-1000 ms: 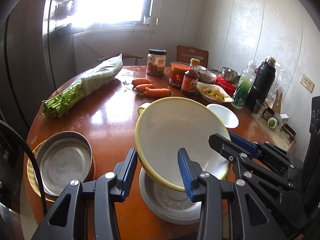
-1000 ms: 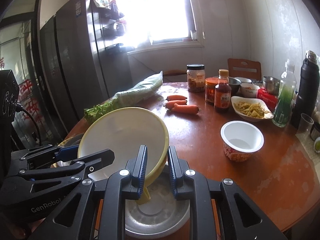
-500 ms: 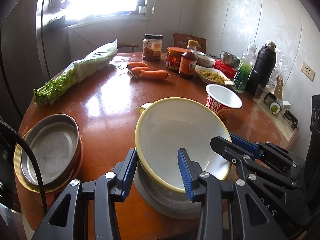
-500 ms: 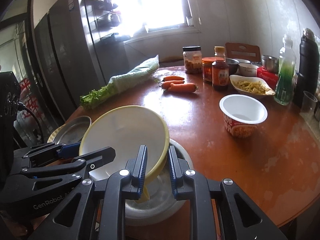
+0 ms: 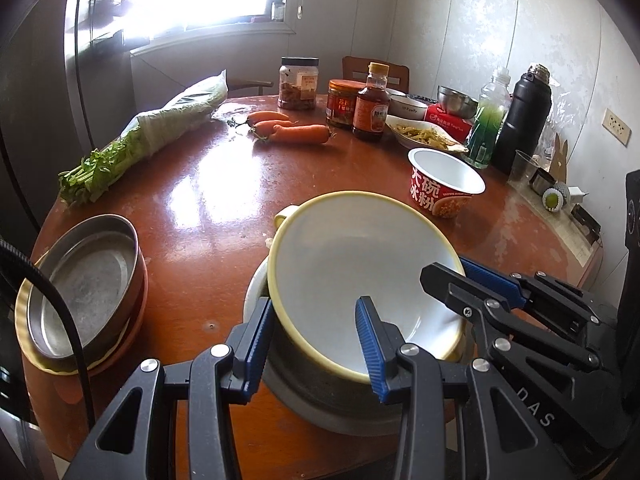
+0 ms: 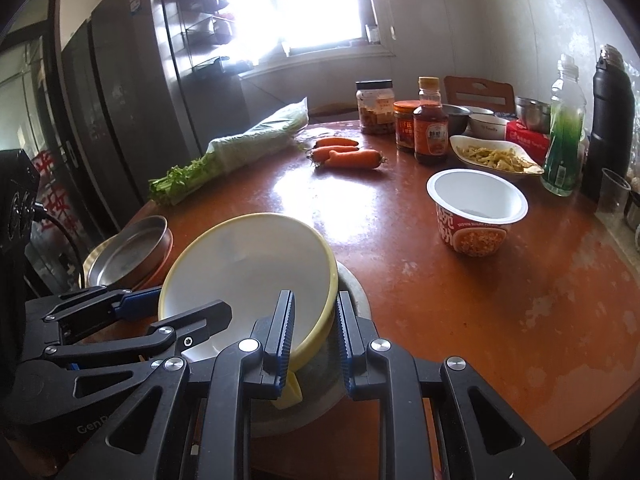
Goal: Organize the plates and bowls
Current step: 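Lower the yellow bowl with both grippers into the steel mixing bowl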
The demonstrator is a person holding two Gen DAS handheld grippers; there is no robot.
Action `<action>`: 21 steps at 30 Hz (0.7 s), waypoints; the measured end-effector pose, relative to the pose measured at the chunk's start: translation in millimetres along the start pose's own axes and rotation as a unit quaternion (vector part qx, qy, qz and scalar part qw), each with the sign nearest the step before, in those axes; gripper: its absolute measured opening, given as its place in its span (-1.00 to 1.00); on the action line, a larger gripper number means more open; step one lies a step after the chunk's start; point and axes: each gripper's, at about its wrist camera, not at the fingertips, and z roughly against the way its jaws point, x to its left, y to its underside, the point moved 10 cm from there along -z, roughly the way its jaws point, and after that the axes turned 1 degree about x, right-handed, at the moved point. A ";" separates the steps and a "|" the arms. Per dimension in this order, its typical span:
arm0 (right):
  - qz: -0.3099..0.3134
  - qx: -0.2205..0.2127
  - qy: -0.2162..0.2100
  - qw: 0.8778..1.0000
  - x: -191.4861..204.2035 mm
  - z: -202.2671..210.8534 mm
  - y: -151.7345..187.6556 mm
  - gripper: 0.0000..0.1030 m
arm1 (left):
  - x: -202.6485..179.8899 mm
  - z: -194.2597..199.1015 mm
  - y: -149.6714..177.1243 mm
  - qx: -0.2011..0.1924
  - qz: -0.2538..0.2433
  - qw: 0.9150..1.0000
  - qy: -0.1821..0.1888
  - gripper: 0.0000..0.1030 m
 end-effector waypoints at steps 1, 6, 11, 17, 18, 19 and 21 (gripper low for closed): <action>0.002 0.000 0.001 1.000 0.9 0.0 0.1 -0.57 | 0.3 -0.2 0.1 0.000 0.001 1.000 -0.001 -0.20; 0.006 0.003 0.002 1.000 2.3 -1.0 2.3 -0.57 | 0.6 -1.3 1.1 0.000 0.003 1.000 -0.003 -0.20; 0.007 0.007 0.007 1.000 0.1 -3.7 5.3 -0.57 | 1.0 -3.9 2.0 0.002 -0.001 1.000 -0.005 -0.20; 0.008 0.005 0.006 1.000 0.6 -3.8 6.9 -0.57 | 0.5 -2.1 0.9 -0.005 -0.004 1.000 -0.012 -0.20; 0.007 0.005 0.006 1.000 0.8 -3.6 6.7 -0.57 | 0.6 -1.5 0.5 -0.007 -0.004 1.000 -0.014 -0.20; 0.008 0.004 0.007 1.000 0.8 -3.5 6.4 -0.57 | 1.2 -1.2 0.3 -0.008 -0.004 1.000 -0.015 -0.20; 0.009 0.004 0.006 1.000 1.6 -4.1 6.1 -0.57 | 3.3 -0.9 -0.1 -0.010 -0.003 1.000 -0.019 -0.20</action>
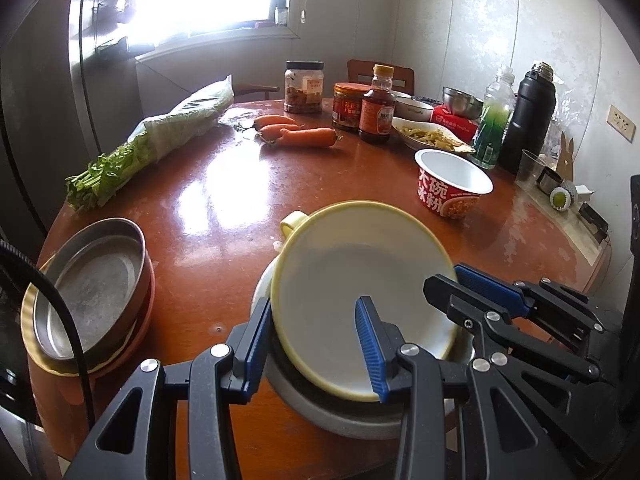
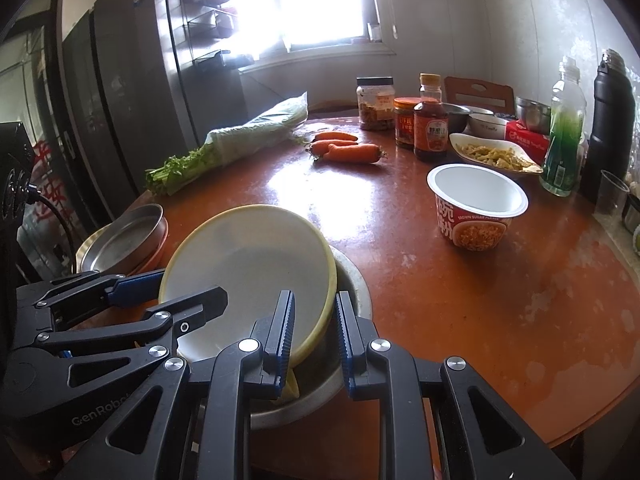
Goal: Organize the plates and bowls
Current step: 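Lower the yellow bowl with both grippers into the steel mixing bowl, then open both grippers and release the yellow bowl inside the steel bowl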
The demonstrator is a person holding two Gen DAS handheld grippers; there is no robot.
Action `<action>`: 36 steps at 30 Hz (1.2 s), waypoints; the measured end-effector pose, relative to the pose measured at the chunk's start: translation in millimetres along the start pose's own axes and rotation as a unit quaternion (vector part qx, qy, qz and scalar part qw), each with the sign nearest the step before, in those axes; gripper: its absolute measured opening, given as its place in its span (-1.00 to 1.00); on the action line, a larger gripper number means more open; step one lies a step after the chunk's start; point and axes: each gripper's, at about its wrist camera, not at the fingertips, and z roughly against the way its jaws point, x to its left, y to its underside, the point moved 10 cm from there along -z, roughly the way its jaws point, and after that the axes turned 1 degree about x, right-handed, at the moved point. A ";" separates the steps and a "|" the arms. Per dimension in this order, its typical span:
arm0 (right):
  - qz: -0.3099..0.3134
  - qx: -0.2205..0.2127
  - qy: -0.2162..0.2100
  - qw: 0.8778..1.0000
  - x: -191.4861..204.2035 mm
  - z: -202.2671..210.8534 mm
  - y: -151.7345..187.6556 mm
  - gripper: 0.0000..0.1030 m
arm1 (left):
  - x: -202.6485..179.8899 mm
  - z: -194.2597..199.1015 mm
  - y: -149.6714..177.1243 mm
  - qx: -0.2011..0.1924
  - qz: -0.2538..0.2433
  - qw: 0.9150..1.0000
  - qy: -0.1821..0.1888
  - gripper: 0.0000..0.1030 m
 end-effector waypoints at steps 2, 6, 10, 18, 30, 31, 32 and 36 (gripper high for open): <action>0.003 -0.002 0.001 1.000 1.6 -0.5 -0.4 -0.57 | 1.1 0.5 0.3 -0.001 0.000 1.000 -0.001 -0.20; 0.006 -0.001 0.001 1.000 2.5 -1.7 -0.5 -0.57 | 0.4 0.6 0.6 -0.002 -0.002 1.000 -0.002 -0.20; 0.006 0.001 0.003 1.000 1.8 -1.9 0.9 -0.57 | -0.8 0.7 1.0 -0.002 -0.003 1.000 -0.001 -0.20; 0.002 -0.004 0.008 1.000 -0.6 1.0 -0.5 -0.57 | 0.2 3.2 -0.1 -0.006 0.002 1.000 0.011 -0.17; -0.023 -0.010 -0.001 1.000 -7.9 7.3 -4.7 -0.32 | 7.3 13.8 -10.2 -0.031 0.010 0.999 0.002 0.13; -0.026 -0.013 -0.003 1.000 -8.5 8.9 -5.6 -0.31 | 7.9 15.2 -11.4 -0.034 0.012 0.999 0.002 0.17; -0.027 -0.015 -0.004 1.000 -8.9 10.2 -6.8 -0.30 | 8.3 16.2 -12.4 -0.037 0.013 0.999 0.000 0.21; -0.033 -0.022 -0.005 0.999 -11.0 14.9 -9.9 -0.20 | 11.7 22.5 -16.5 -0.050 0.013 0.999 -0.011 0.35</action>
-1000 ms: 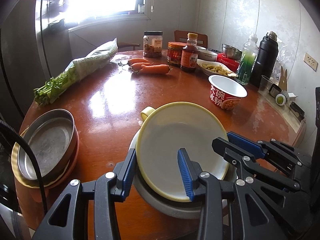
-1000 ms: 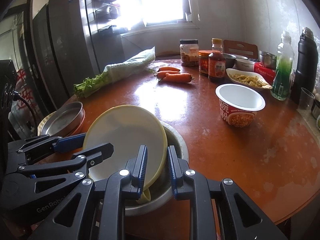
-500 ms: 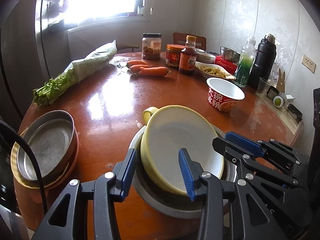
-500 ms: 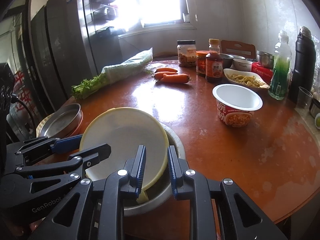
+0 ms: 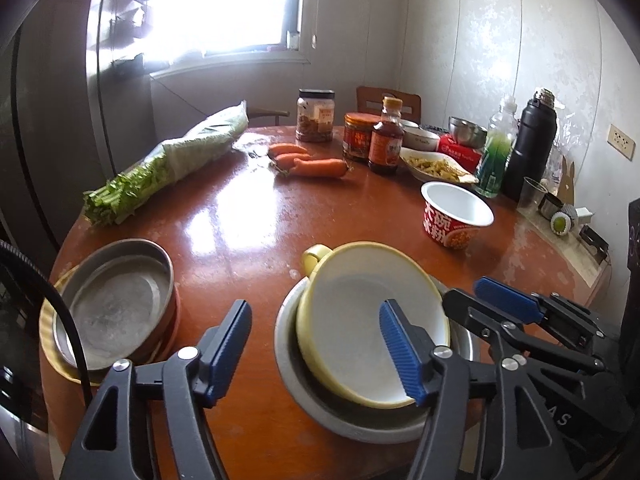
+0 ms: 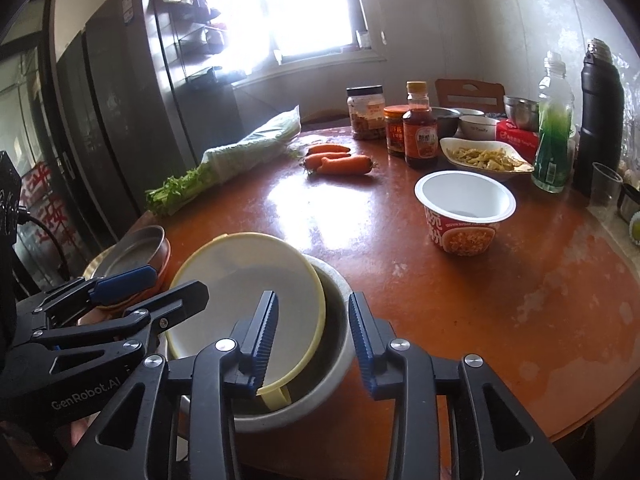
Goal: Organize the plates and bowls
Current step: 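Open both grippers and release the yellow bowl inside the steel bowl, then move both grippers to the rim of the white red-printed paper bowl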
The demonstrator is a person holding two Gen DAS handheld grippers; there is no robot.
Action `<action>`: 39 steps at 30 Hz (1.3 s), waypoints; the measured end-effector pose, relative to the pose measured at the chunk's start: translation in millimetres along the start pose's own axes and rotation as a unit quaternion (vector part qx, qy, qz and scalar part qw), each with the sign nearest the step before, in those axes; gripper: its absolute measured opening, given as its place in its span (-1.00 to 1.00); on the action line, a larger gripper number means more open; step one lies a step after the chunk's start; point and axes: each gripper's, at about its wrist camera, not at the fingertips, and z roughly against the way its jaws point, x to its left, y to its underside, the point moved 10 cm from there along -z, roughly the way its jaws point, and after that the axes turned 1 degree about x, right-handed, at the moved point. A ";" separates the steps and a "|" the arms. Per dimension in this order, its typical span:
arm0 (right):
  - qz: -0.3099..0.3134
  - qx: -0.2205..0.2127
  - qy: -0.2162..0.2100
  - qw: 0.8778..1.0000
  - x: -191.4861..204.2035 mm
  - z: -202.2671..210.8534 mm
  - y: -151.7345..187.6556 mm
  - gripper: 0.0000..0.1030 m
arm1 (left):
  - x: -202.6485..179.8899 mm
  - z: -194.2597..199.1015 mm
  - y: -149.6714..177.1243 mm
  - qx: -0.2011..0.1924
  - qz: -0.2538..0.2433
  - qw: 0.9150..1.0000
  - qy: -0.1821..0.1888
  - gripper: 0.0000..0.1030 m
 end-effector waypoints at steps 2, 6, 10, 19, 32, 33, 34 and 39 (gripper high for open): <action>-0.005 -0.007 0.000 1.000 -2.8 3.4 -2.6 -0.11 | 2.9 2.6 -2.2 -0.007 0.003 1.000 -0.006 0.50; -0.005 -0.019 0.012 1.000 -7.3 9.8 -5.1 0.11 | 4.8 5.9 -4.6 -0.018 -0.006 0.999 -0.027 0.58; -0.012 -0.029 0.019 0.999 -14.1 15.9 -7.4 0.28 | 4.5 9.2 -5.9 -0.022 -0.001 0.999 -0.028 0.67; -0.019 -0.043 0.027 0.999 -24.5 26.4 -8.3 0.41 | -0.3 21.7 -13.1 -0.050 -0.014 0.997 -0.051 0.82; -0.036 -0.073 0.040 0.996 -49.1 47.5 -16.1 0.51 | -24.9 28.4 -24.2 -0.066 -0.030 0.996 -0.050 0.89; -0.038 -0.077 0.040 0.995 -51.7 50.5 -17.3 0.51 | -27.5 28.9 -24.9 -0.066 -0.031 0.996 -0.048 0.89; -0.040 -0.081 0.040 0.995 -53.9 53.2 -18.3 0.52 | -30.6 29.1 -25.9 -0.066 -0.031 0.996 -0.043 0.91; -0.051 -0.094 0.050 0.993 -70.8 65.9 -21.0 0.53 | -42.2 22.9 -31.5 -0.051 -0.031 0.998 -0.027 0.92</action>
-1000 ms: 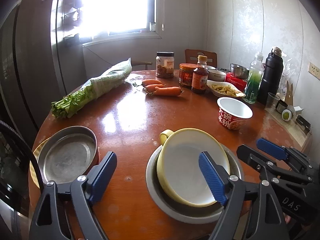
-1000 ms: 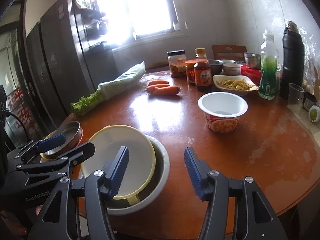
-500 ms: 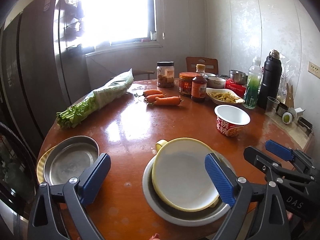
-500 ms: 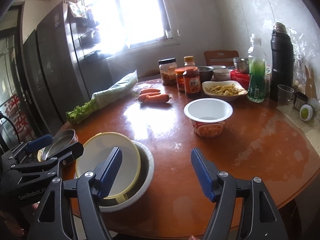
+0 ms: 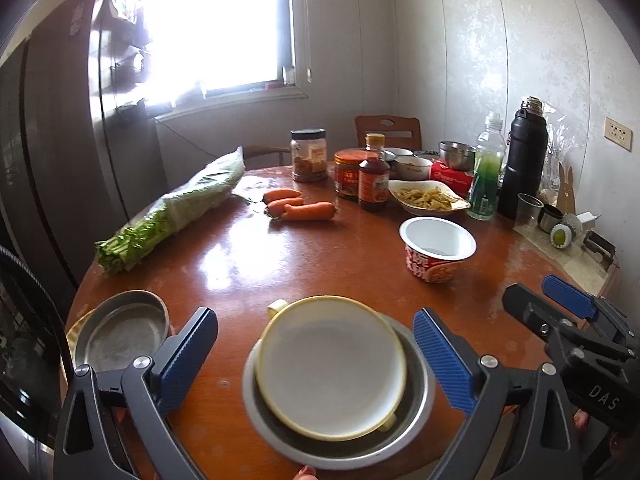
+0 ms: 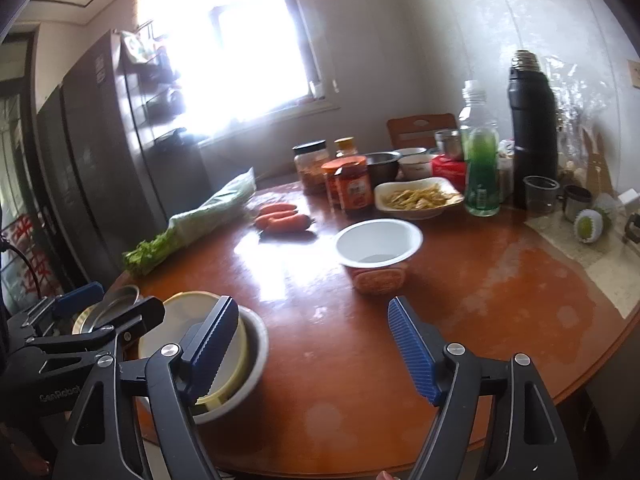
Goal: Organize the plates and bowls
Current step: 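Move both grippers to the rim of the white red-printed paper bowl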
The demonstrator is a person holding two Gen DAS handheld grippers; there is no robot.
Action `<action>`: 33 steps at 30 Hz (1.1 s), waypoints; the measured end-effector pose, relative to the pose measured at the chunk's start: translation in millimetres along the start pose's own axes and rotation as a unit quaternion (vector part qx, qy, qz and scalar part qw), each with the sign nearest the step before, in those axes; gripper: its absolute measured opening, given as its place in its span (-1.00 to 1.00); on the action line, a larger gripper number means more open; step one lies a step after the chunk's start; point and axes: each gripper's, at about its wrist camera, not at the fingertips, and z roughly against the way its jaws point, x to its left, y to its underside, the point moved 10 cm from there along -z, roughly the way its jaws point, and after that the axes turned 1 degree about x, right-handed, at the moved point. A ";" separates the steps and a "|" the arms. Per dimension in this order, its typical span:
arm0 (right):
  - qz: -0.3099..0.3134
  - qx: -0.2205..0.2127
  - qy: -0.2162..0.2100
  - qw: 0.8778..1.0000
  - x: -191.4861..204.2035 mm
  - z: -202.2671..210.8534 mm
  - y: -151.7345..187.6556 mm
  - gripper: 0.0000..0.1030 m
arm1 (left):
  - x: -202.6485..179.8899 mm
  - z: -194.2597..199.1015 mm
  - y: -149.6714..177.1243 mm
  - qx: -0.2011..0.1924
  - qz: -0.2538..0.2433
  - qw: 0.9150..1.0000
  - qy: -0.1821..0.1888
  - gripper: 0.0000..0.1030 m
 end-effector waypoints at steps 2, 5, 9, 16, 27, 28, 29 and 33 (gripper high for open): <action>-0.006 -0.004 0.008 1.000 -9.9 3.1 -3.2 0.53 | -4.1 -1.0 -5.4 0.001 0.005 1.000 0.006 0.92; -0.013 -0.009 0.020 1.000 -22.6 6.6 -7.1 0.54 | -12.9 -0.4 -15.4 -0.005 -0.002 1.000 0.004 0.92; -0.024 -0.010 0.035 0.999 -40.3 8.7 -10.4 0.54 | -29.6 -4.8 -27.0 -0.003 -0.012 1.000 0.013 0.92; -0.054 -0.024 0.062 0.996 -79.5 11.2 -24.1 0.54 | -57.1 -26.3 -52.4 0.019 -0.024 0.998 0.047 0.92; -0.053 0.005 0.076 0.996 -108.4 -26.4 -37.3 0.54 | -87.3 -92.3 -74.6 0.067 -0.025 0.996 0.051 0.92; -0.054 0.008 0.076 0.996 -109.2 -30.6 -37.2 0.54 | -88.4 -98.1 -75.4 0.068 -0.027 0.996 0.046 0.92; -0.054 0.012 0.075 0.996 -109.7 -34.4 -36.8 0.54 | -88.8 -103.0 -76.0 0.069 -0.029 0.996 0.040 0.92; -0.054 0.032 0.074 0.995 -112.4 -54.0 -33.4 0.54 | -91.1 -127.7 -76.7 0.101 -0.023 0.993 0.055 0.92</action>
